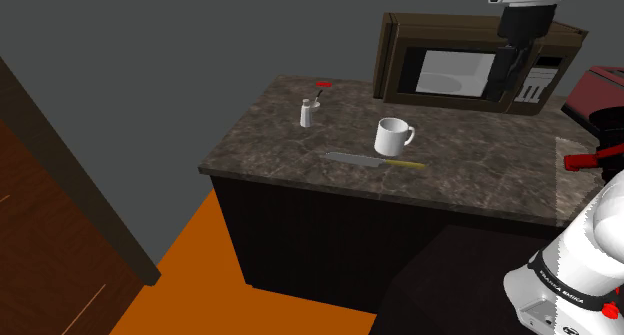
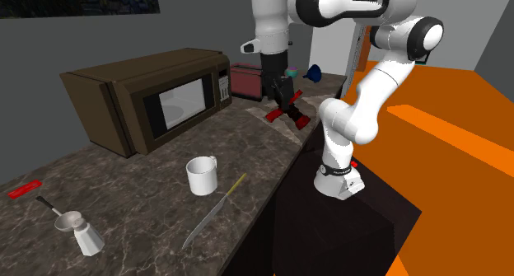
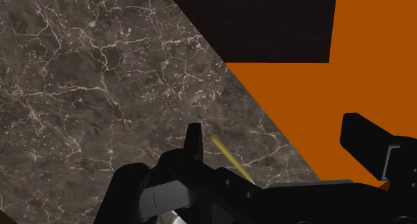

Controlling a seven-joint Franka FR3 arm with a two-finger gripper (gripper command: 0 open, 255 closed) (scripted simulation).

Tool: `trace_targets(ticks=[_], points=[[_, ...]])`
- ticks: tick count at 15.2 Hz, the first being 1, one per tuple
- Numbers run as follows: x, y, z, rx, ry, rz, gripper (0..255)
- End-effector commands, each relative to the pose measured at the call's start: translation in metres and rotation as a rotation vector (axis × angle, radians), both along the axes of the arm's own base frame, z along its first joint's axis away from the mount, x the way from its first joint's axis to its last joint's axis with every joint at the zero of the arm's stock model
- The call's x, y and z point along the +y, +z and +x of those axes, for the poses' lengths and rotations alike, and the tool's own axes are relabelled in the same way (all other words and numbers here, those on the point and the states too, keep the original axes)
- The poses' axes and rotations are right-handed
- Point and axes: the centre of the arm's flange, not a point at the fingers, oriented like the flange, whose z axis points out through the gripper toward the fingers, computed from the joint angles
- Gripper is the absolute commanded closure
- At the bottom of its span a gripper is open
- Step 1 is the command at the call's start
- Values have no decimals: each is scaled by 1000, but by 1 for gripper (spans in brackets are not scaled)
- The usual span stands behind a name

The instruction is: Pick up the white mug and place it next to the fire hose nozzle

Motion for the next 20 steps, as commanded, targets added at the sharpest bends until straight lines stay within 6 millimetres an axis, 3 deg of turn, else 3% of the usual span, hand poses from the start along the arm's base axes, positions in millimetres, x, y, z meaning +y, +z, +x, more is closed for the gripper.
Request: trace_targets(ticks=[1,20], points=[[0,0,0,0,0,0,0],[-1,-157,186,-56,-14,-32,0]])
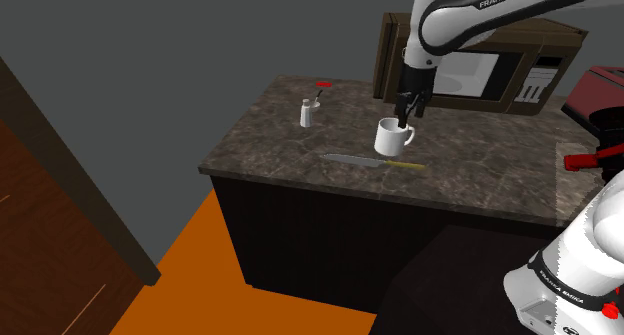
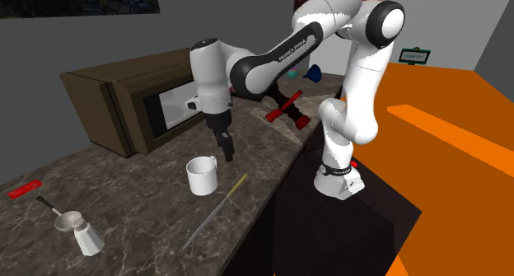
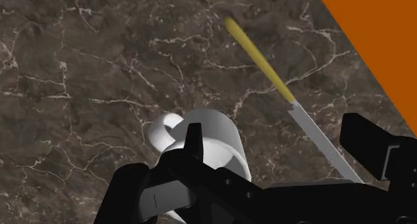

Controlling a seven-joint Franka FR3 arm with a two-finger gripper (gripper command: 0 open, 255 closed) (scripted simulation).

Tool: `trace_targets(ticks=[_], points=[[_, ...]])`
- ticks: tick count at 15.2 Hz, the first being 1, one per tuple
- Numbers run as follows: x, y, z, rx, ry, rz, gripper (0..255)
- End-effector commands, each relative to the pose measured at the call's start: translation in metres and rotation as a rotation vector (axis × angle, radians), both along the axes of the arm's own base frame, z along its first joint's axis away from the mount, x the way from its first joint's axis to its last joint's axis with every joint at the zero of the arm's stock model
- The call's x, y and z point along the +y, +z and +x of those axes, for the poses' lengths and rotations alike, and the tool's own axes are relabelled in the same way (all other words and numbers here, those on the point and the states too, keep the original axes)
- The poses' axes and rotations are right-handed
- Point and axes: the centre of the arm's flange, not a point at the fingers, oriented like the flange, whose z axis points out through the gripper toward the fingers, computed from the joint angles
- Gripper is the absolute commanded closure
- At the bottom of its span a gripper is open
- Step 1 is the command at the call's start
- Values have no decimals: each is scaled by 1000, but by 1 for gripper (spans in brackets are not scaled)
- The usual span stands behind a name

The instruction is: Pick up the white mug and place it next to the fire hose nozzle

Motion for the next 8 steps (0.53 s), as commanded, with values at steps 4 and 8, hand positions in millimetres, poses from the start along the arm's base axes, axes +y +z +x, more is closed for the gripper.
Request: trace_targets(ticks=[4,8], points=[[-1,-42,54,-16,-4,-8,0],[-2,-66,70,-21,-5,-11,0]])
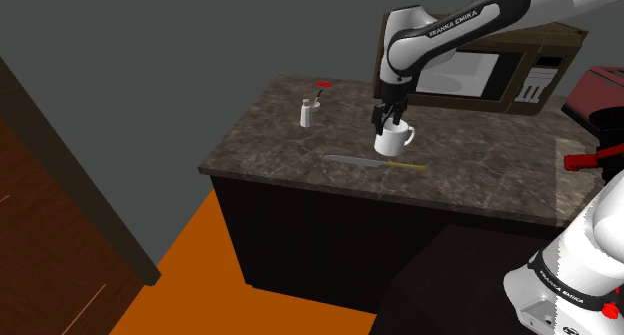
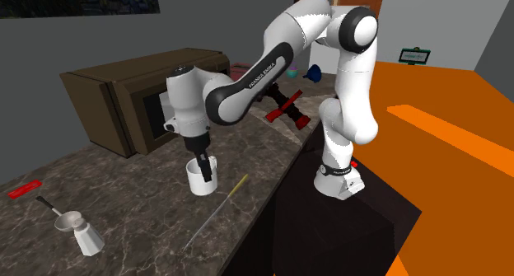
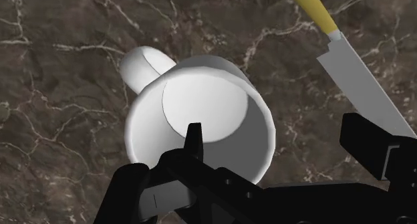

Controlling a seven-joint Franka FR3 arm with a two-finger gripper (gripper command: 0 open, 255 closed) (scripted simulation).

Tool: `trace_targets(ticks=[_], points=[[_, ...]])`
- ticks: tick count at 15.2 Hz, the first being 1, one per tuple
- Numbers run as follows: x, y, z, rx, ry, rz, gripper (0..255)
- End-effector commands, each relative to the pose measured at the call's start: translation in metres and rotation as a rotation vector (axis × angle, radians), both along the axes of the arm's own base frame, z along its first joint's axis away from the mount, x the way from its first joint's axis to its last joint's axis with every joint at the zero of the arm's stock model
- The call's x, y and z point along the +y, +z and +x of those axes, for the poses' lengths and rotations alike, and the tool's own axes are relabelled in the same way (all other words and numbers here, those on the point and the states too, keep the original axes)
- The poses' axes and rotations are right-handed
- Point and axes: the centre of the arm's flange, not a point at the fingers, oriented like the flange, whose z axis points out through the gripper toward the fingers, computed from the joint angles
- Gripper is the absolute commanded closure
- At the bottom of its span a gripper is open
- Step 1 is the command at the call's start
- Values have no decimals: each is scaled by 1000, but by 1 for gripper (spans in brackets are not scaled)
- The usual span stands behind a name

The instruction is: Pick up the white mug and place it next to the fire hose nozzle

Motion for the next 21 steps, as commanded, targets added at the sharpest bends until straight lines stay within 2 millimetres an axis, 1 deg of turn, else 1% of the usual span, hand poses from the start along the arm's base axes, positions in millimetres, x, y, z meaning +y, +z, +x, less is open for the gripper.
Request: trace_targets(ticks=[1,6,13,14,21], points=[[0,-11,1,-1,0,-1,0],[-1,-35,-1,-1,0,-1,0],[-1,-35,0,-1,0,-1,0],[-1,-35,0,-1,0,-1,255],[-1,-35,0,-1,0,-1,255]])
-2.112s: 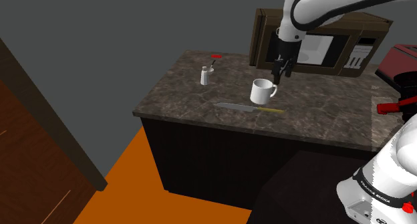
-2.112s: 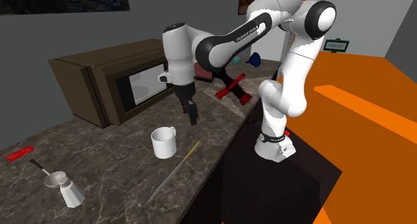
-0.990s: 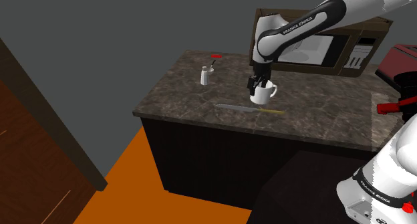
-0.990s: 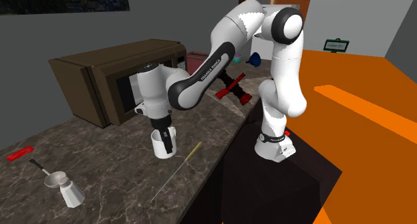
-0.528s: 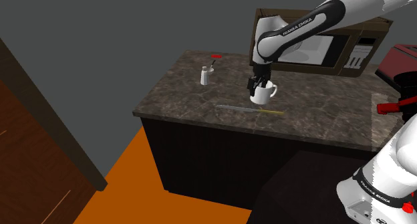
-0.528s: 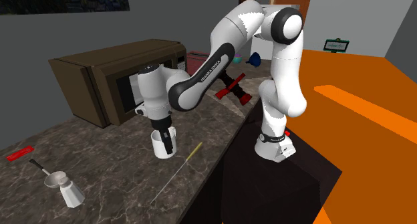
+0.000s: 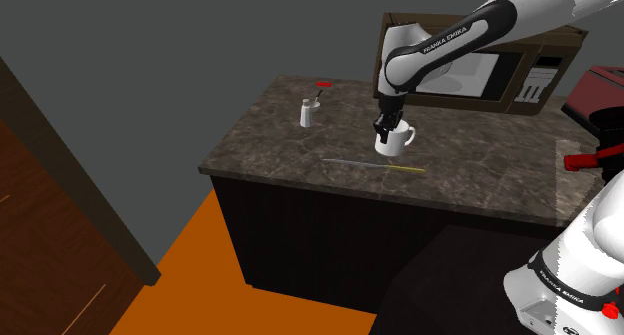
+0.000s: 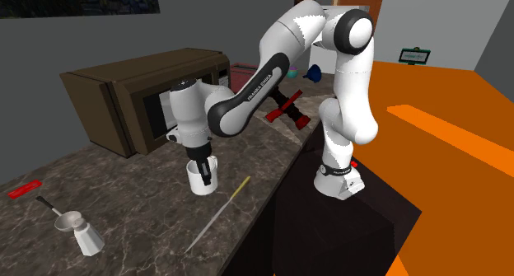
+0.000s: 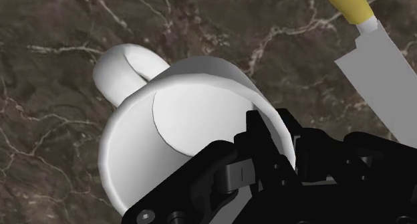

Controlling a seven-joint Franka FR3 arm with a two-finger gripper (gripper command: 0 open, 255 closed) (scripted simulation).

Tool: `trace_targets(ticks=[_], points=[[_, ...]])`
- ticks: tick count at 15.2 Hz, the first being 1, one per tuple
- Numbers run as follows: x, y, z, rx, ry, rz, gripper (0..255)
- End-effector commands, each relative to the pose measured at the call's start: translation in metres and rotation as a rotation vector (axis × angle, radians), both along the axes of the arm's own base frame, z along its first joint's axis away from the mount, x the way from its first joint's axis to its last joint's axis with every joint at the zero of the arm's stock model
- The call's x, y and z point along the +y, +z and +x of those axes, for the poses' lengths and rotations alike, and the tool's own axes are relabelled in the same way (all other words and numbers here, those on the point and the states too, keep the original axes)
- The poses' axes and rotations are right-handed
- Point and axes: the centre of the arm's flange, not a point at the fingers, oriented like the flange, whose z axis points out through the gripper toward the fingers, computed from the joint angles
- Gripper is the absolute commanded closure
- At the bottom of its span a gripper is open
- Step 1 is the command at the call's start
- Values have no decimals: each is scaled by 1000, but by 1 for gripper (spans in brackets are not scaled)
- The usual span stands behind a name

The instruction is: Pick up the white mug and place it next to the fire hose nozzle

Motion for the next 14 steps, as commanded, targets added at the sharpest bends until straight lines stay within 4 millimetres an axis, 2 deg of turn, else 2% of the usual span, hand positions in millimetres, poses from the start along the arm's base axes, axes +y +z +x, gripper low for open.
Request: trace_targets(ticks=[1,2,14], points=[[0,0,0,0,0,0,255],[0,0,0,0,0,0,255],[0,63,0,0,0,0,255]])
